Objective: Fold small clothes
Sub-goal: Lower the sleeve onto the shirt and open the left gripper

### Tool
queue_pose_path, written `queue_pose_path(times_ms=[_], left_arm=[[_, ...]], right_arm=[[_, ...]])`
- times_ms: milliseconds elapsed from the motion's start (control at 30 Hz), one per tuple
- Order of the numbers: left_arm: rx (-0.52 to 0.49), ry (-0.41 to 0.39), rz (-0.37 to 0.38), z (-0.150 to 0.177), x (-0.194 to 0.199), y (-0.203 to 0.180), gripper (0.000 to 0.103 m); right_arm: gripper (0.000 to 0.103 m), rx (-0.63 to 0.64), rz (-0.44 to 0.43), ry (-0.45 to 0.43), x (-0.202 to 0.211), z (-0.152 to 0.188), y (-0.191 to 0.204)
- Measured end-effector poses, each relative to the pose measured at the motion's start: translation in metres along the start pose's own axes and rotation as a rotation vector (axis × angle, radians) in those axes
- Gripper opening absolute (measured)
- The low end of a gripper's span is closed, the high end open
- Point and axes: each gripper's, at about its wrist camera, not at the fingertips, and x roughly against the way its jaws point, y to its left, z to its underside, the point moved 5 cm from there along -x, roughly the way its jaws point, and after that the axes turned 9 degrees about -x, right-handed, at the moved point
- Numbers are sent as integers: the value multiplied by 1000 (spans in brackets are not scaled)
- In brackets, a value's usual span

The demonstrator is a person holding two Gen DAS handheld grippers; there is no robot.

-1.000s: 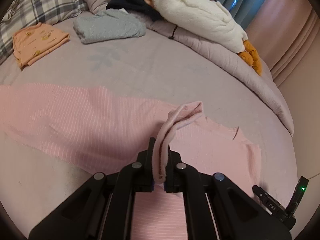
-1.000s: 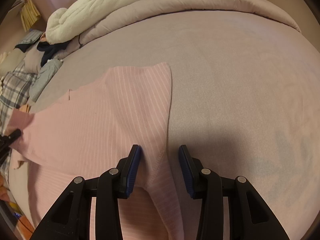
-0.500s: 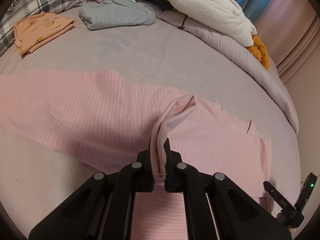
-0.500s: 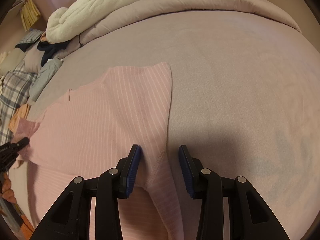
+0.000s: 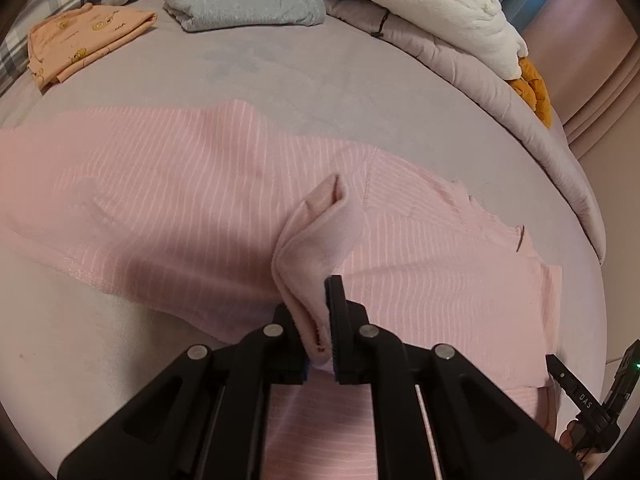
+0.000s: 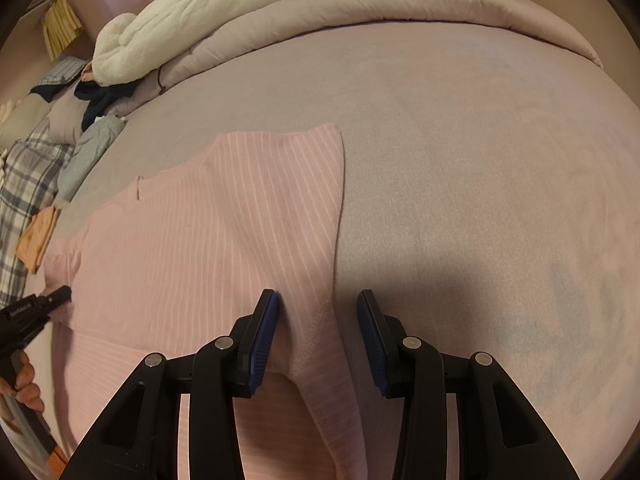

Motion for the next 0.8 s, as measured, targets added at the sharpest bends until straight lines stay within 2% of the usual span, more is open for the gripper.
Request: queue_pose_path(times_ms=[567, 800], left_arm=[[7, 7, 28, 0, 0, 4, 13], [-4, -17, -21, -3, 9, 11, 14]], right_arm=[[42, 4, 2, 1, 1, 0, -1], [42, 4, 4, 1, 1, 1, 0]])
